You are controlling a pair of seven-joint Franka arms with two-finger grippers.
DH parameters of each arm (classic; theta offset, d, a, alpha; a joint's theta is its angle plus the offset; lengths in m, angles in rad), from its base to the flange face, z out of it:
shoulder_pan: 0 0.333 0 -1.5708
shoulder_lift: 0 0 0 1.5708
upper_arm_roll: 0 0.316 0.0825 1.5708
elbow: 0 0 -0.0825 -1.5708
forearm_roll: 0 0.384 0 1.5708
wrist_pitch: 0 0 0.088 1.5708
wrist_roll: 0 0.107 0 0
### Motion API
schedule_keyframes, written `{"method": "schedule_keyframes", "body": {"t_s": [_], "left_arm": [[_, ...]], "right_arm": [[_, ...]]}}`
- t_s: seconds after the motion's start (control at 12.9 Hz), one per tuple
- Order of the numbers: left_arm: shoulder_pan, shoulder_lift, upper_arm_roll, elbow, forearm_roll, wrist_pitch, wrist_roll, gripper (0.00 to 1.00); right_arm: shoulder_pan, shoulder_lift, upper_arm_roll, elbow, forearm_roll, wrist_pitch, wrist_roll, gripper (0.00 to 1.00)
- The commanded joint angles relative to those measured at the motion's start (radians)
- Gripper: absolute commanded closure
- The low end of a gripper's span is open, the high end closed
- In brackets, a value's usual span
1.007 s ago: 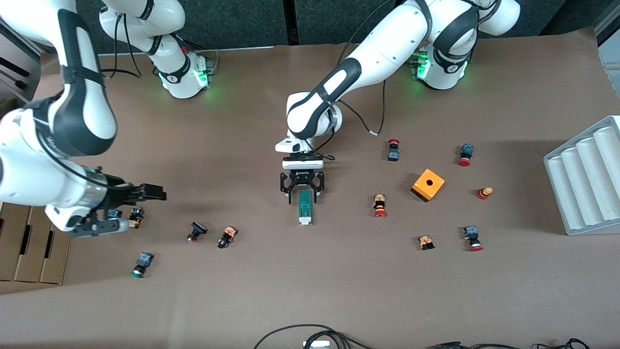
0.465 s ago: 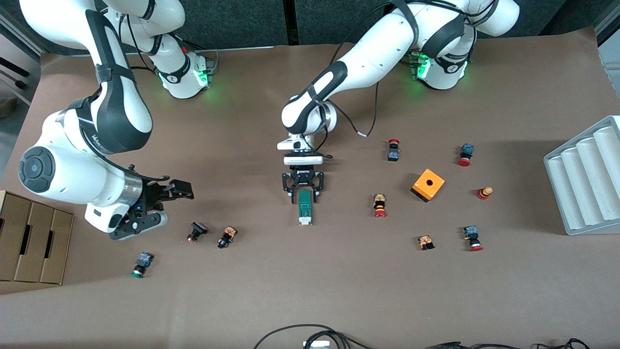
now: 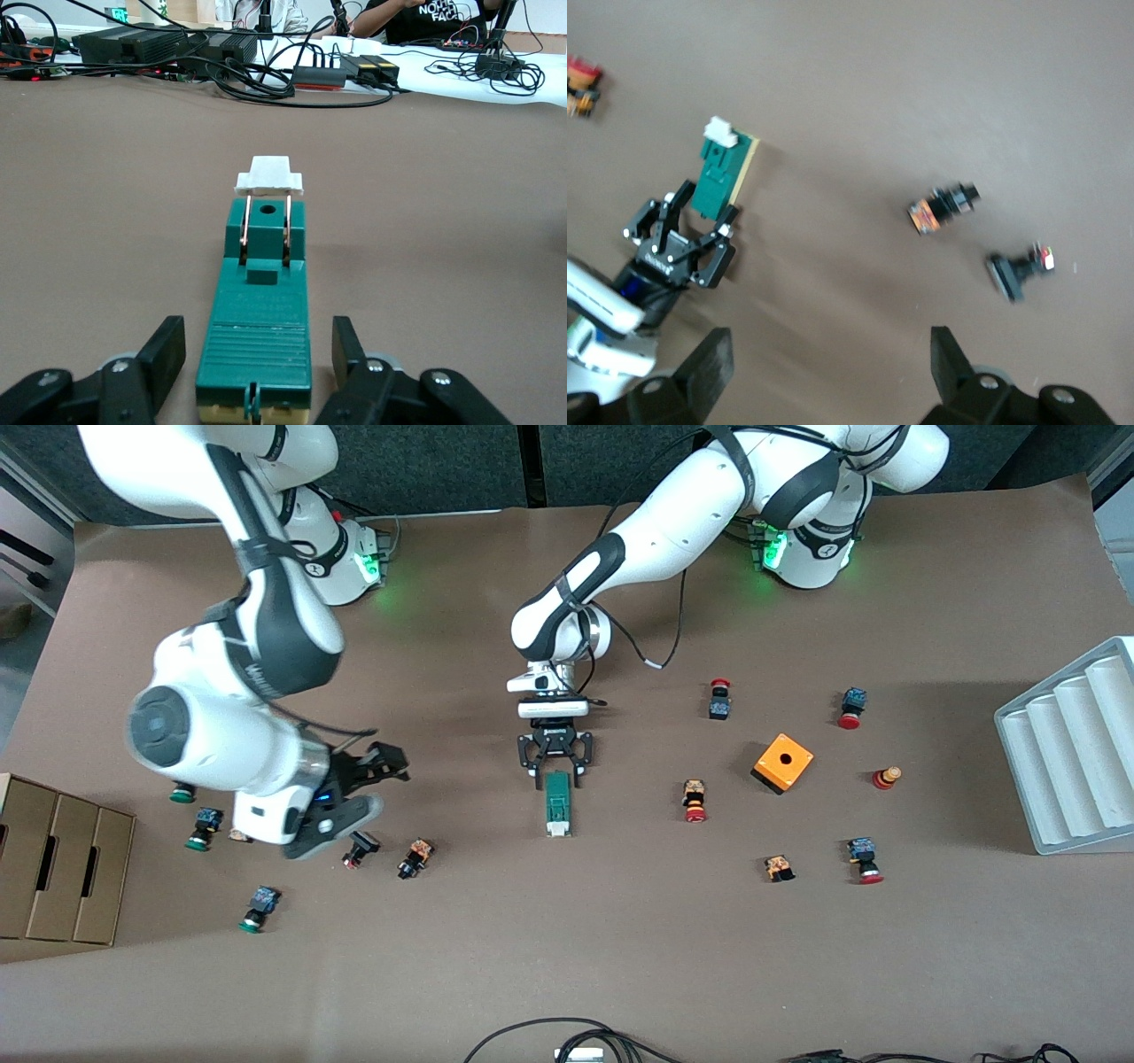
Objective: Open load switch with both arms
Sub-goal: 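Hold the switch with the left gripper while the right gripper reaches over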
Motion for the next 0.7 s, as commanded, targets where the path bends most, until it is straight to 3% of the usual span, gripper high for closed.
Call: {"method": "schedule_keyframes", "body": {"t_s": [0.0,0.39,0.62], "left_arm": [[-0.020,-0.001,0.011,-0.010,0.028,-0.022,-0.030,0.27],[-0.034,0.000,0.011,-0.012,0.026,-0.028,-0.033,0.29],[-0.051,0.020,0.011,-0.012,0.026,-0.083,-0.028,0.36]], "right_arm": [[0.009,0.059,-0.007,0.057,-0.014,0.044,-0.207,0.01],[0.061,0.131,-0.001,0.066,-0.014,0.215,-0.433,0.01],[0.104,0.220,-0.001,0.142,-0.015,0.259,-0.493,0.01]]}}
